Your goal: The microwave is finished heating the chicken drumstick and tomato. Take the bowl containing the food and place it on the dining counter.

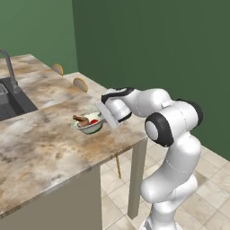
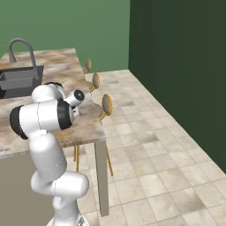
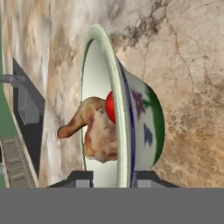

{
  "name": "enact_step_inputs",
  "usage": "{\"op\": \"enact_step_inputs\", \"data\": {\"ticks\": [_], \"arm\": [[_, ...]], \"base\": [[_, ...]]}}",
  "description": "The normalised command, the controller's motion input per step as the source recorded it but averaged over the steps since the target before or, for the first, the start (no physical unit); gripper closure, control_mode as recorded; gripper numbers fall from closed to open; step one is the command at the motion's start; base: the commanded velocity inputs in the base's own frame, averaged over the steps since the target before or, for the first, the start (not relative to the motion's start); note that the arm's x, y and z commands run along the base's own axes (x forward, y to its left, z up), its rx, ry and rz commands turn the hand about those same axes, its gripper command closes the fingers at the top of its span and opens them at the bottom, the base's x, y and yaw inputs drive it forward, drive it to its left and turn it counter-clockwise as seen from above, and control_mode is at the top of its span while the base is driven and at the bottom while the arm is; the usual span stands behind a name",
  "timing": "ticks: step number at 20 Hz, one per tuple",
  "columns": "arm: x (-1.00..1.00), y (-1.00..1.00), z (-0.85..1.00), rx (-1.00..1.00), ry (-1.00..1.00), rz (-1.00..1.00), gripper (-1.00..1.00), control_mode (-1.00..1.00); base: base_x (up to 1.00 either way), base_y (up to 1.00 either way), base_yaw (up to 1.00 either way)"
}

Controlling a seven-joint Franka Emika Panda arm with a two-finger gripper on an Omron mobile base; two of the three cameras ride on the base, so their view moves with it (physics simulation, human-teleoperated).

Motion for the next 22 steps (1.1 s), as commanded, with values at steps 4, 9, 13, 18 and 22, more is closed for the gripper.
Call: {"op": "enact_step_inputs", "data": {"ticks": [4,9,13,18,22], "arm": [[0.0,-0.28,0.0,0.0,0.0,0.0,-1.0,-1.0],[-0.21,-0.48,0.49,0.0,0.0,-0.07,-1.0,-1.0],[-0.51,-0.73,0.97,0.0,0.0,-0.1,-1.0,-1.0],[-0.75,-0.72,0.99,0.0,0.0,-0.06,-1.0,-1.0],[-1.0,-0.61,0.8,0.0,0.0,0.0,-1.0,-1.0]], "base": [[0.0,0.0,0.0],[0.0,0.0,0.0],[0.0,0.0,0.0],[0.0,0.0,0.0],[0.0,0.0,0.0]]}}
